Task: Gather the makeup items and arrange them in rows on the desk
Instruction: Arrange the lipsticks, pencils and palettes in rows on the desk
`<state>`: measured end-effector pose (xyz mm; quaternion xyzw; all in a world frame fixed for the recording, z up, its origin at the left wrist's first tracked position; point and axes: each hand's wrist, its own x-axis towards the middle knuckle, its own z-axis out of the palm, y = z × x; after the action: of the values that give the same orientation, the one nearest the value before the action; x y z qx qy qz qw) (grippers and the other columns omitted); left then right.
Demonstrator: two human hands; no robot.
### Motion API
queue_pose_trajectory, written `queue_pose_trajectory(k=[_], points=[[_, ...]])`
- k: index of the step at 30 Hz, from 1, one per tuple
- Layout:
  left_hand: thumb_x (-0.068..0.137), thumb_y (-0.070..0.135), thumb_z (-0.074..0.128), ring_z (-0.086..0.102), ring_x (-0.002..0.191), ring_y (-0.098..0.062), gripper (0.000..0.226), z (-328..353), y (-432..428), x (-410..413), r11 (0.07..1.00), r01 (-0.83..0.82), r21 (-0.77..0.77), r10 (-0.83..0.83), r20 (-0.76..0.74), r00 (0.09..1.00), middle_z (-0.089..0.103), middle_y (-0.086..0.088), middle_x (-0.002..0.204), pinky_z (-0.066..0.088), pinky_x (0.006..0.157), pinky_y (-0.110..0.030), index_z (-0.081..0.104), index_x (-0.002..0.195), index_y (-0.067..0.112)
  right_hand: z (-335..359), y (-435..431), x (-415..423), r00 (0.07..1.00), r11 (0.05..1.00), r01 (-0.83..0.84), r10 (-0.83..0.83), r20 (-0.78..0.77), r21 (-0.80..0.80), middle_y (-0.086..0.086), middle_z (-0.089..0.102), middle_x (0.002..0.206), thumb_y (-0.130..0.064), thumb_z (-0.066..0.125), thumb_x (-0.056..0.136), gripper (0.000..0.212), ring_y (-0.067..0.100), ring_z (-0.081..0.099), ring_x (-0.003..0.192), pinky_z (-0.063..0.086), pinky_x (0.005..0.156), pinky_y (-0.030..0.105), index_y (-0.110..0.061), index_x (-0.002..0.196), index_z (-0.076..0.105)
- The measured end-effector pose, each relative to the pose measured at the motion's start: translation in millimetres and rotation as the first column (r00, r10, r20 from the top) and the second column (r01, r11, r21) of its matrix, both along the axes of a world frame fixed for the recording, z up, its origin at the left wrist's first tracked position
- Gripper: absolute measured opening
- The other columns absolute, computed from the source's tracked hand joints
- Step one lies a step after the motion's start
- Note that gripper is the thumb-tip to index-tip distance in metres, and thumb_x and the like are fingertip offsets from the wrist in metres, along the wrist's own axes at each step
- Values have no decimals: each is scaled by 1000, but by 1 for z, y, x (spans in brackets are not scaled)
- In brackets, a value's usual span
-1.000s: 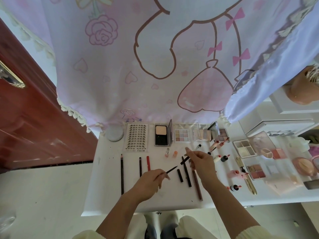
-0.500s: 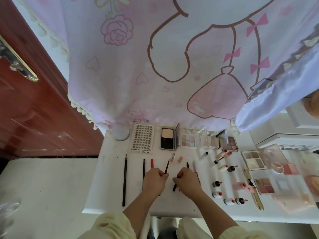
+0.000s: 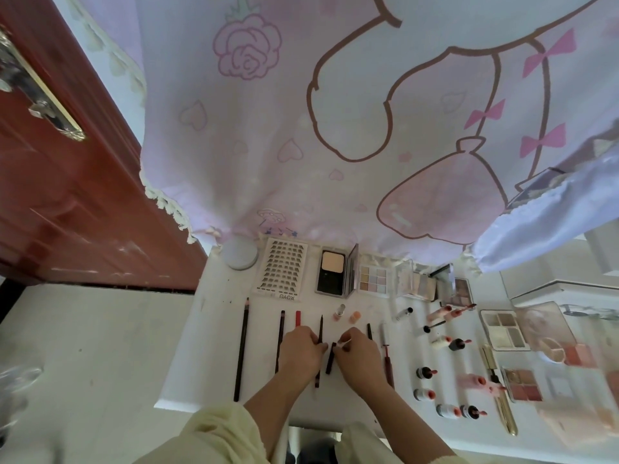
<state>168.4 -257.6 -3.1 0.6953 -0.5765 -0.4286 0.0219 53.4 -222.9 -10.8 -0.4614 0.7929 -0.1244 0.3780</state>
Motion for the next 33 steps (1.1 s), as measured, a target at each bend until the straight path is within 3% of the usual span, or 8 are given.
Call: queue_pose_trajectory(k=[6,12,19,23,25,27,29,33], points=[[90,23,66,71,77,-22,18,-3,0,0,999,-24,24,26,-68,997,73,-11,85,57,79,-33,71,84,6,-2,2,-3,995,997,71,-72,75,12,4,66,105,-7,58,89,22,13,60,92,43,73,16,-10,110,63],[91,16,64,72,76,-22,14,-3,5,3,999,-37,21,39,-118,992,73,-13,85,57,78,-30,72,89,4,-2,4,-3,987,993,114,-115,115,13,5,66,106,-6,58,88,23,15,63,95,48,79,20,-10,110,63],[91,23,63,68,63,-10,5,7,7,23,986,-158,-47,146,-190,971,70,3,83,57,62,-23,66,89,20,2,8,-4,988,994,105,-103,119,-18,2,66,105,-10,58,90,21,15,62,95,46,78,20,-12,110,62],[92,28,61,67,72,-11,7,7,9,45,960,-247,-136,222,-173,960,70,4,86,59,72,-31,65,88,23,6,6,-2,968,983,166,-146,204,-82,-1,69,95,-15,60,90,14,14,65,86,52,74,23,-15,104,64],[93,31,60,66,74,-9,13,8,11,51,965,-224,-133,205,-142,968,70,6,88,57,71,-26,67,93,20,9,4,3,936,969,229,-193,295,-92,0,70,88,-16,58,93,10,15,67,82,57,79,30,-13,98,66],[93,33,59,62,75,-5,18,8,14,54,979,-145,-144,136,-70,988,68,8,91,48,64,-16,68,98,18,12,-1,9,847,945,326,-284,450,-17,6,72,86,-15,52,97,16,18,69,78,58,74,27,-8,95,67],[92,36,59,58,77,-4,20,10,17,54,986,-52,-161,56,19,998,67,8,93,42,64,-15,67,99,19,15,-5,17,759,922,378,-357,545,77,11,73,88,-15,48,99,22,21,70,77,58,71,27,-5,94,67],[90,42,59,61,84,-10,26,11,19,53,986,114,-121,-90,185,979,65,3,96,45,68,-21,63,98,17,12,-13,26,777,939,326,-334,533,112,12,72,89,-15,44,100,25,24,70,78,58,73,32,-4,96,66]])
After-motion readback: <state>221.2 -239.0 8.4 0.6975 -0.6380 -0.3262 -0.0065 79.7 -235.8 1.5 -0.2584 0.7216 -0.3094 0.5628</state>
